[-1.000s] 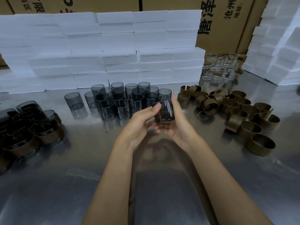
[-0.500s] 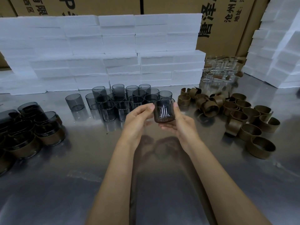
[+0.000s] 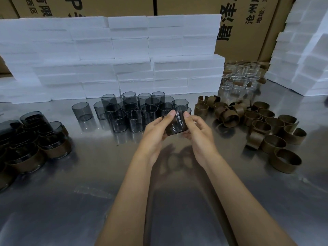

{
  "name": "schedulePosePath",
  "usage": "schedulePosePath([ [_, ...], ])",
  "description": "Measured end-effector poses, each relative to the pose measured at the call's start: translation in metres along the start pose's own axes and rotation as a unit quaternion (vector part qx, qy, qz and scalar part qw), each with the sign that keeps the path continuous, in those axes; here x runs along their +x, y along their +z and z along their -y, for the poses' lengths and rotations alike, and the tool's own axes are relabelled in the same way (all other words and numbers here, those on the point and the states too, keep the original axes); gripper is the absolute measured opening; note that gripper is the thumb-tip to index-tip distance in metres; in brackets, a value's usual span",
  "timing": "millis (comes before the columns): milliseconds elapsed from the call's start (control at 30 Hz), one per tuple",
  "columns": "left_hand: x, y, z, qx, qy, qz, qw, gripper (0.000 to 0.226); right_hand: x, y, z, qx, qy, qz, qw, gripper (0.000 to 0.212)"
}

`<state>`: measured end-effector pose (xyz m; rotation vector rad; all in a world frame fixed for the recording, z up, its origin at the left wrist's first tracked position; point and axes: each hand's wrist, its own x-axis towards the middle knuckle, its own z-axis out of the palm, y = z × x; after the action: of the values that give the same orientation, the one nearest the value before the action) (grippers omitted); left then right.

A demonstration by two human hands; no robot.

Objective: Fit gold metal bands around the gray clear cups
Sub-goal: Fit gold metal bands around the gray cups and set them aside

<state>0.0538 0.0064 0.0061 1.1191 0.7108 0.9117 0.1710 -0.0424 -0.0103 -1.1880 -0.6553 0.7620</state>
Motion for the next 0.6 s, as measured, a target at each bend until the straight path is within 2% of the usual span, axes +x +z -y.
schedulePosePath([
  [67, -0.001, -0.002, -0.001, -0.024, -0.003, 0.034, 0.999, 0.04, -0.001, -0.001, 0.002, 0.039, 0.092, 0.072, 0.992, 0.049],
  [133, -0.001, -0.005, -0.004, -0.023, 0.002, 0.066, 0.998, 0.035, -0.003, -0.003, 0.005, 0.103, 0.17, 0.158, 0.967, 0.059],
  [200, 0.0, -0.006, -0.005, -0.012, 0.011, 0.071, 0.997, 0.045, -0.002, -0.007, 0.007, 0.172, 0.2, 0.192, 0.945, 0.06],
  [267, 0.002, -0.009, -0.004, 0.001, 0.025, 0.069, 0.997, 0.056, -0.001, -0.009, 0.009, 0.211, 0.199, 0.196, 0.936, 0.053],
  [367, 0.001, -0.011, 0.002, 0.054, 0.059, 0.08, 0.994, 0.058, 0.001, -0.01, 0.008, 0.246, 0.197, 0.182, 0.931, 0.041],
  [500, -0.001, -0.007, 0.003, 0.08, 0.096, 0.082, 0.989, 0.057, 0.004, -0.012, 0.007, 0.265, 0.205, 0.169, 0.927, 0.035],
  [600, -0.001, -0.001, 0.001, 0.089, 0.13, 0.04, 0.987, 0.049, 0.003, -0.012, 0.007, 0.275, 0.21, 0.172, 0.922, 0.034],
])
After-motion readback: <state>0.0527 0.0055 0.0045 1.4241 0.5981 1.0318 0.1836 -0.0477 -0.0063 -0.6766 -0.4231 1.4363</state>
